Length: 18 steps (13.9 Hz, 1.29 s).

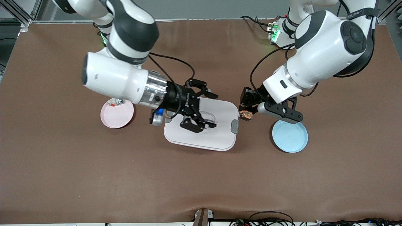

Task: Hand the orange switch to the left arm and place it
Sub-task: 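Open the right gripper and withdraw while the left gripper carries the switch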

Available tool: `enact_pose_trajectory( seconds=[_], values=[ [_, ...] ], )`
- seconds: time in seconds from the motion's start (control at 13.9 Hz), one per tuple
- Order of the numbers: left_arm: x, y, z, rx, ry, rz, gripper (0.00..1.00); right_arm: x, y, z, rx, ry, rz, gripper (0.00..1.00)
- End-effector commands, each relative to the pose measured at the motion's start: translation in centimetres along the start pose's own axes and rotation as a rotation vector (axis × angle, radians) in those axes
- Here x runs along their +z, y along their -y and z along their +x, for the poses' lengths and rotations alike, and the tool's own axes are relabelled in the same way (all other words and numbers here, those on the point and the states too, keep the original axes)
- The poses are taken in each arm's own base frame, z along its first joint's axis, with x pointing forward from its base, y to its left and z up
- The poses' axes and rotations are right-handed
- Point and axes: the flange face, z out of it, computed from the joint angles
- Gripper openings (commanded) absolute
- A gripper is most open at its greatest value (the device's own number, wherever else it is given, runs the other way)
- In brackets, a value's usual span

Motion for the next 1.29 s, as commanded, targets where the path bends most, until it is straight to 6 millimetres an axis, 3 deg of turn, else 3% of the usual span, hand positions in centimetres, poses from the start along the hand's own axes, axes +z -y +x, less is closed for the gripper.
enact_pose_trajectory(
  seconds=[0.0, 0.29, 0.43, 0.86, 1.22],
  values=[
    [1.2, 3.3, -0.5, 0.043, 0.044, 0.065, 0.0, -1.3, -0.2, 0.4, -0.094, -0.015, -0.067, 1.0],
    [5.0, 9.3, -2.6, 0.099, 0.145, 0.206, 0.0, -1.2, -0.9, 2.9, -0.38, -0.193, -0.199, 1.0],
    [6.8, 11.2, -3.8, 0.125, 0.193, 0.291, 0.0, -1.6, -1.0, 4.5, -0.52, -0.245, -0.285, 1.0],
    [14.1, 17.1, -7.1, 0.135, 0.19, 0.358, 0.0, -4.7, 0.1, 9.7, -0.897, -0.387, -0.507, 1.0],
    [18.2, 23.0, -10.0, 0.156, 0.161, 0.41, 0.0, -8.3, 0.9, 14.2, -1.202, -0.425, -0.761, 1.0]
  ],
)
